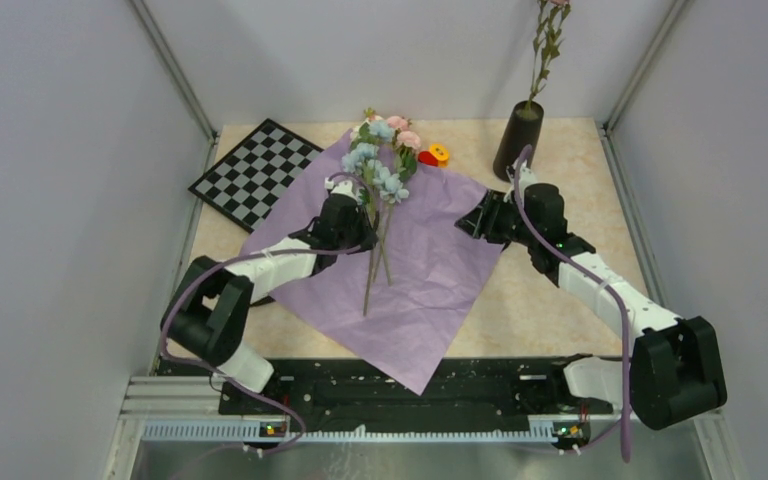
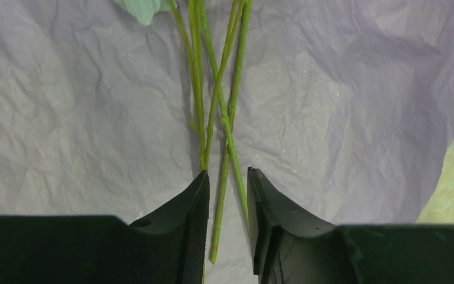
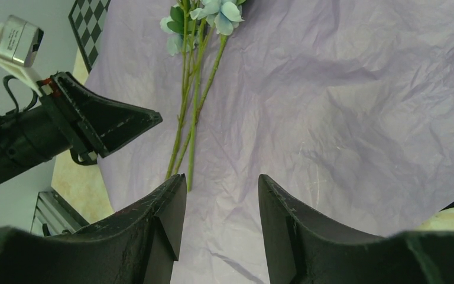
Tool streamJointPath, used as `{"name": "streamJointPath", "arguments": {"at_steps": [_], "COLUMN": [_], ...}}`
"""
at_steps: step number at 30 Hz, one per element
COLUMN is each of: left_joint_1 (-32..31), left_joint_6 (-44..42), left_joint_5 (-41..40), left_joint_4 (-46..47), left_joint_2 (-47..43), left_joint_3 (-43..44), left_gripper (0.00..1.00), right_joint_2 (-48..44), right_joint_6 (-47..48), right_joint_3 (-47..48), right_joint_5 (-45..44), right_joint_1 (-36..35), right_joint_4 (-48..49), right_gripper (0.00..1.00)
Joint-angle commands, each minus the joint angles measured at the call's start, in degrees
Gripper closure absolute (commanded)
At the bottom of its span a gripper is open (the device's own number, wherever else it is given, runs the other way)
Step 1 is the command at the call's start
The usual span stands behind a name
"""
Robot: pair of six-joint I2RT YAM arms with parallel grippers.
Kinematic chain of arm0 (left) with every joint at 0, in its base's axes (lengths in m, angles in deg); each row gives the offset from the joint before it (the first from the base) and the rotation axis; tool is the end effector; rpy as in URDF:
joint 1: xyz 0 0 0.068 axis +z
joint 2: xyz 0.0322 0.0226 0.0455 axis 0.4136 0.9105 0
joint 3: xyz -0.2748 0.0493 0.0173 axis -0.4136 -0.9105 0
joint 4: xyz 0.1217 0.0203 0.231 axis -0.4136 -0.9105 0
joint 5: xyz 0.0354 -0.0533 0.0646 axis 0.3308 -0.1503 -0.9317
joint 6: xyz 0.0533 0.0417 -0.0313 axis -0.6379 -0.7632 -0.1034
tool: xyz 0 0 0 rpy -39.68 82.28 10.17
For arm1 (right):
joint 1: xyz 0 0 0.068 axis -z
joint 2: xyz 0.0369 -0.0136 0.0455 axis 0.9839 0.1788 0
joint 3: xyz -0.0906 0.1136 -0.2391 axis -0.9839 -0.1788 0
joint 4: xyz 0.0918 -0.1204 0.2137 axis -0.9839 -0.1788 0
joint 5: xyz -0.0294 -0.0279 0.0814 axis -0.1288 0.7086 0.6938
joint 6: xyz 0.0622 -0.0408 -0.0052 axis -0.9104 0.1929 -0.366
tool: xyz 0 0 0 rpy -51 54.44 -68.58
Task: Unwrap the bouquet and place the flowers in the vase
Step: Pick up the fake flower from the wrapping paper.
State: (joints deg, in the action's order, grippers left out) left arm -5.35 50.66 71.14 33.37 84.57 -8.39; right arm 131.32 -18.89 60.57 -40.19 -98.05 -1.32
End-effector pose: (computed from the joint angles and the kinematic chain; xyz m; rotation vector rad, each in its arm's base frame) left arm 0.3000 -0.1686 0.1856 -0.1295 2.2963 -0.5587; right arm 0.2695 0.1111 0.2522 0.0217 2.1135 0.8784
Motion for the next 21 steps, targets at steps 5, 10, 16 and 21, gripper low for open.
{"name": "streamJointPath", "arguments": {"at_steps": [5, 10, 16, 21], "left_joint_1": [1.0, 1.13, 1.11, 1.1], "left_joint_6": [-3.88, -5.64, -6.92, -8.19], "left_joint_5": [1.49, -0.59, -1.58, -2.3], "left_joint_4": [-0.03, -2.04, -7.16, -8.85], "left_joint_2": [8.27, 11.44, 14.6, 16.42], "left_joint_3": [8.95, 11.48, 14.49, 16.13], "left_gripper": [0.65, 0.65, 0.65, 0.65], "right_joint_2": [-2.4, -2.52, -2.28, -2.13], "right_joint_6": [0.7, 0.85, 0.82, 0.81], "right_joint_3": [-0.97, -1.01, -0.97, -0.97], "right_joint_5": [-0.87, -1.17, -1.2, -1.16], "right_joint_1": [-0.44, -0.39, -0.44, -0.41], "right_joint_4": [0.55, 0.36, 0.44, 0.49], "right_gripper": [0.5, 0.5, 0.5, 0.5]}}
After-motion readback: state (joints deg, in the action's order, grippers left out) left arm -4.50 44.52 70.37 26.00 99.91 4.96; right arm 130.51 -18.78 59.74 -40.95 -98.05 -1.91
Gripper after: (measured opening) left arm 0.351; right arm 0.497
